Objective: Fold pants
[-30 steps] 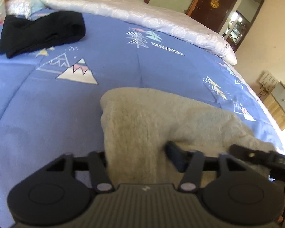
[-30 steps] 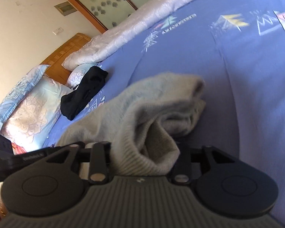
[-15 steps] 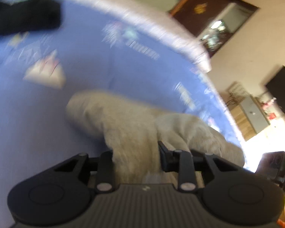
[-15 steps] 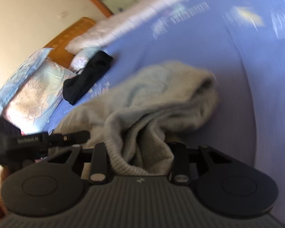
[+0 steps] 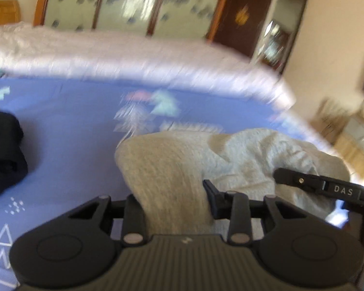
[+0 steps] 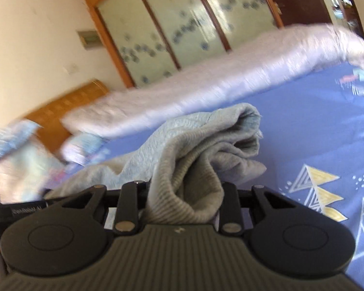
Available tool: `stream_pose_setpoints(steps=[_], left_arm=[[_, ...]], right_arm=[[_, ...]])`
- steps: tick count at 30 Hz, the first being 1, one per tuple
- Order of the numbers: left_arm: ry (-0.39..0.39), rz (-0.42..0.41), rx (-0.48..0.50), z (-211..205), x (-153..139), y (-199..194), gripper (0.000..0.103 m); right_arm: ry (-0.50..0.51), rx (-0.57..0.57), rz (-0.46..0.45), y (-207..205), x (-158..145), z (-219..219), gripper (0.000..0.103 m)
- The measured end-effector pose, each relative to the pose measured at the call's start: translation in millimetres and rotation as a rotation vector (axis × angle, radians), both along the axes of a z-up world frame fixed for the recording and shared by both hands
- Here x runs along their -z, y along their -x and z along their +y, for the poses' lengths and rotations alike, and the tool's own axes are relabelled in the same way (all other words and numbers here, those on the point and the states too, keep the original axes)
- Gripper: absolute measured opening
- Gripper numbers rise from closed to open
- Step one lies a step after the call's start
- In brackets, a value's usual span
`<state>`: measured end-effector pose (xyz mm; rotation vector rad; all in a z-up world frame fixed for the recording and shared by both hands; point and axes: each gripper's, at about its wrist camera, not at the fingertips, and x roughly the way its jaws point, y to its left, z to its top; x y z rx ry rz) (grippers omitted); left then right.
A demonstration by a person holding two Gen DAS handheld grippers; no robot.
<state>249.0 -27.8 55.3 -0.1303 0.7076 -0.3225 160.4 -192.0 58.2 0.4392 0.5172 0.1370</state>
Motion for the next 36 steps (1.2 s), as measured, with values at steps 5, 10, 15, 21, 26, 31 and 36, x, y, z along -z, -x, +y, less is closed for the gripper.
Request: stream_pose_setpoints(steps=[5,10,15,21,26,31,36], left_arm=[[-0.116,0.092,-0.157,-10.9,65.4,-28.0,0.093],[-0.023,0.128,-0.246,14.1,48.5,0.0,0.091],[-0.022,0.100,-0.272,25.7,24.9,86.0,0.094],[-0.055,0.148,-0.212,8.4,14.4,184.6,0.103],[-0.059,0.141,-0.197,-4.2,1.1,235.7,0.103],[-0.160,0.100,-0.208,-21.3,-15.5,262.8,0.103],[-0.226,0.066,-0.225,-33.8,-24.2,289.3,0.103]], right_arm=[[-0.101,0.101,0.153,-25.9,78.0,-12.9,0.054],[-0.082,0.154,0.175,-2.1,57.8,-16.8,0.072],[-0.072,0.240,0.186,79.7,33.8,-11.2,0.076],[-0.006,0.136,0.179,178.4,16.0,29.6,0.094],[0.066,0.130,0.219,218.9,10.5,51.8,0.103],[0.071,0.111,0.206,249.2,1.9,59.5,0.103],[0.077,0.151,0.190,264.0,-1.7,65.1,0.103]])
